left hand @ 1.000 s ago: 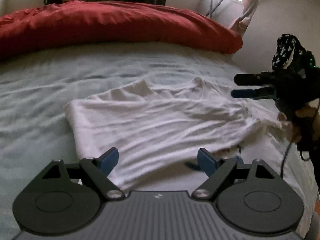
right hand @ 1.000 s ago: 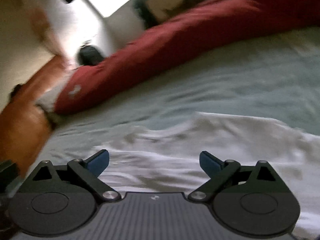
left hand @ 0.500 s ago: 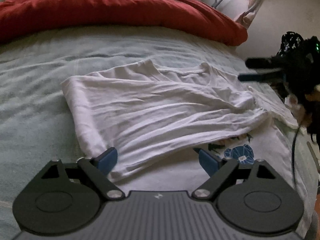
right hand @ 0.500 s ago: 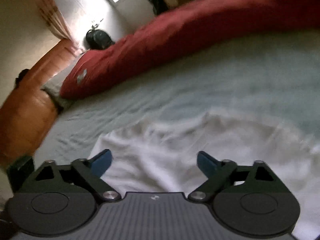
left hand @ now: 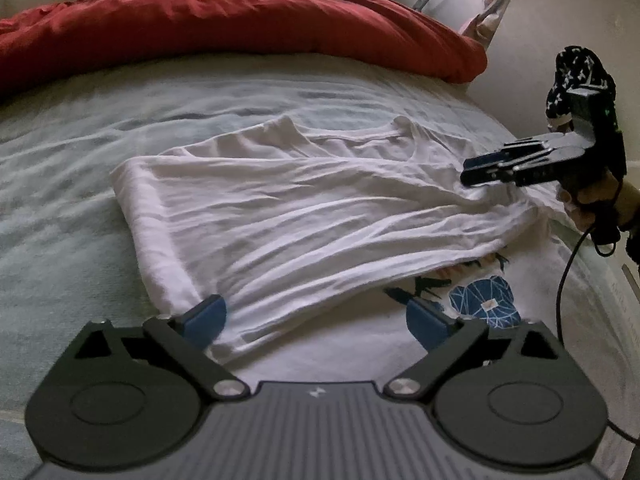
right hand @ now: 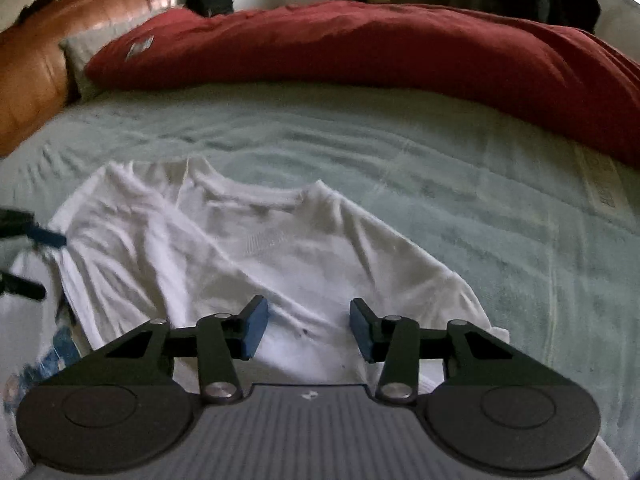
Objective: Fold clothes
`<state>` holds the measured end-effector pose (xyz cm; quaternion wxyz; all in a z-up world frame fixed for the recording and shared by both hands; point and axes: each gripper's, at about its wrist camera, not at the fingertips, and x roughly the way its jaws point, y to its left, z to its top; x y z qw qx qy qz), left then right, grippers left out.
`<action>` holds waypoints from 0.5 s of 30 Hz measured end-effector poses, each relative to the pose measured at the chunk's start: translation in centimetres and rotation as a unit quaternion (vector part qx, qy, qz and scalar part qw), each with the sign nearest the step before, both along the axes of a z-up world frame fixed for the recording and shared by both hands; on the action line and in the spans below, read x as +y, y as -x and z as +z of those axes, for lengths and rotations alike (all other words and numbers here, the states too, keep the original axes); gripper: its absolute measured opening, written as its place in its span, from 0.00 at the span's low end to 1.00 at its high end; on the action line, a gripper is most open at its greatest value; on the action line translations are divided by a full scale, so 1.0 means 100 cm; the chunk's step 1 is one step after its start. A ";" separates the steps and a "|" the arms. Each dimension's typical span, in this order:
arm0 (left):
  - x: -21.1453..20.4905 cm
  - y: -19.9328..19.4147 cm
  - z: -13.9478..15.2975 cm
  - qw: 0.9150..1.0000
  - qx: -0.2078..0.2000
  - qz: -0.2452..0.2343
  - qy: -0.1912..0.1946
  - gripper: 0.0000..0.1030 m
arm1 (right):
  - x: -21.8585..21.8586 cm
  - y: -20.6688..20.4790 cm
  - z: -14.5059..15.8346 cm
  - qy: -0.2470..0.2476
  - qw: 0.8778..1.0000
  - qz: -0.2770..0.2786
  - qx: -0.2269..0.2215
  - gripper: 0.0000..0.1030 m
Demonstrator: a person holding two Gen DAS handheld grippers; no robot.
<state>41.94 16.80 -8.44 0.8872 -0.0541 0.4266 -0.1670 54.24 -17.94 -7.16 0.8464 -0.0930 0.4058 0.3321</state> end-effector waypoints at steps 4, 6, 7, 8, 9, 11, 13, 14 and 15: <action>-0.002 0.001 0.000 1.000 -0.003 -0.004 -0.007 0.95 | 0.006 0.014 0.001 0.037 0.998 0.027 -0.040 0.33; -0.003 0.001 0.000 1.000 -0.004 -0.002 -0.008 0.95 | 0.011 0.019 0.005 0.053 0.996 0.018 -0.063 0.04; -0.003 0.001 0.002 1.000 -0.003 0.001 -0.007 0.95 | 0.013 0.021 0.006 0.060 0.995 0.010 -0.074 0.02; -0.003 0.001 0.004 1.000 -0.003 0.004 -0.007 0.95 | 0.013 0.021 0.008 0.058 0.995 0.000 -0.079 0.02; -0.003 0.001 0.008 1.000 -0.005 0.006 -0.002 0.95 | 0.013 0.020 0.011 0.054 0.995 -0.008 -0.077 0.00; -0.002 0.002 0.018 1.000 -0.014 0.005 0.008 0.95 | 0.012 0.018 0.016 0.047 0.996 -0.023 -0.075 0.00; -0.002 0.003 0.029 0.999 -0.030 0.000 0.019 0.95 | 0.011 0.016 0.021 0.040 0.996 -0.039 -0.073 0.00; -0.002 0.002 0.033 0.999 -0.034 -0.003 0.023 0.95 | 0.012 0.016 0.024 0.034 0.996 -0.042 -0.069 0.01; -0.002 -0.001 0.035 0.999 -0.036 -0.003 0.027 0.95 | 0.016 0.020 0.029 0.024 0.998 -0.035 -0.055 0.03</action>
